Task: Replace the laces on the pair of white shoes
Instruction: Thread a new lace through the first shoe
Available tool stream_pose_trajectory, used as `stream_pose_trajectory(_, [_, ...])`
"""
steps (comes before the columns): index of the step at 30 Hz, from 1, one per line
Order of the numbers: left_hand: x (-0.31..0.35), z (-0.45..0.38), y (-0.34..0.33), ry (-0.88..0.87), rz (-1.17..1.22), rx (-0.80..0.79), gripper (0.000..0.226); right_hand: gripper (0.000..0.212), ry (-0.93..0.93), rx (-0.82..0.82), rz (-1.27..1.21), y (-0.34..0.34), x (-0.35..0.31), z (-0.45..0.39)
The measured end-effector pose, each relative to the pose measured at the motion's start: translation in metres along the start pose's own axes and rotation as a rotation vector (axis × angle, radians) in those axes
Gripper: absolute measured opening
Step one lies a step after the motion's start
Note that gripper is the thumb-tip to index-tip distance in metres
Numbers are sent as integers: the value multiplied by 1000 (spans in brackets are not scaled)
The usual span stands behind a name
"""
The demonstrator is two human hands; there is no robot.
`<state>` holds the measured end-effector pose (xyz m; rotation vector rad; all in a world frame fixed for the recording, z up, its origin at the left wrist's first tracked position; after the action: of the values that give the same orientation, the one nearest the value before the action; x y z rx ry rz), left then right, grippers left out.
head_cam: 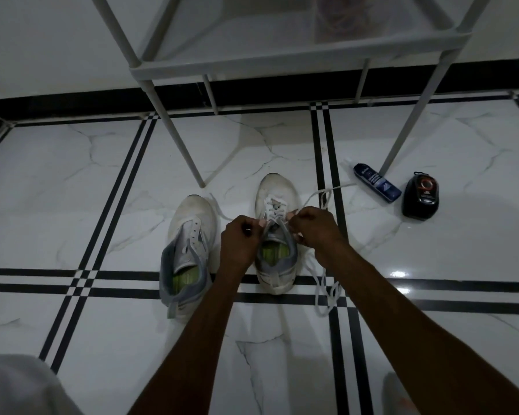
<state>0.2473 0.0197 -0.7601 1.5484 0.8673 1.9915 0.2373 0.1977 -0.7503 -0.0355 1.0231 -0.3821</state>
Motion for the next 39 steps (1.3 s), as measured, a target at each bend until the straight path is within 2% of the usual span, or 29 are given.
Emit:
stream_pose_trajectory(7, [4, 1, 2, -101, -174, 124, 16, 13, 74, 8, 138, 0, 7, 0])
stream_pose_trajectory(10, [10, 11, 9, -109, -205, 290, 23, 16, 48, -29, 58, -2, 3, 3])
stream_pose_trajectory(12, [12, 22, 13, -65, -278, 422, 31, 9, 42, -33, -14, 0, -1, 5])
stream_pose_trajectory(13, [14, 27, 15, -33, -295, 439, 34, 7, 46, -24, -45, 0, -3, 6])
stream_pose_trajectory(17, [11, 22, 3, 104, -255, 241, 49, 4, 48, -17, -90, 1, -11, 7])
stream_pose_trajectory(19, [10, 16, -3, 153, -59, 133, 44, 11, 30, -50, -115, -1, -14, 7])
stream_pose_trajectory(22, [10, 9, -8, 429, 354, -67, 27, 10, 19, -73, -203, -1, -19, 6])
stream_pose_trajectory(24, [11, 6, -7, 572, 487, -148, 35, 11, 20, -74, -239, 0, -23, 3])
stream_pose_trajectory(26, [10, 2, -5, 630, 522, -202, 50, 12, 32, -76, -233, -1, -26, 1])
stream_pose_trajectory(33, [15, 2, 1, 526, 746, -309, 14, 22, 63, -90, -137, -15, -26, -4])
stream_pose_trajectory(35, [19, 4, 6, 480, 781, -334, 10, 22, 60, -102, -104, -20, -26, -3])
stream_pose_trajectory(36, [23, 4, 10, 447, 773, -326, 10, 21, 60, -108, -90, -22, -27, -3])
stream_pose_trajectory(39, [31, 0, 25, 288, 663, -164, 38, 20, 86, -92, -60, -22, -31, -3])
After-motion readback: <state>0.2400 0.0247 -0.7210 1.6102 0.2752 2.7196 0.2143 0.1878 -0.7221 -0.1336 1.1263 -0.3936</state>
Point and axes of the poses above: each hand's wrist, its own z-axis away from the middle knuckle, its own y-axis out of the back of the hand, x = y × z, the point moved 3 cm from there along -z, towards the middle knuckle, and after that the axes turned 15 degrees about -z, right-handed, at the moved point
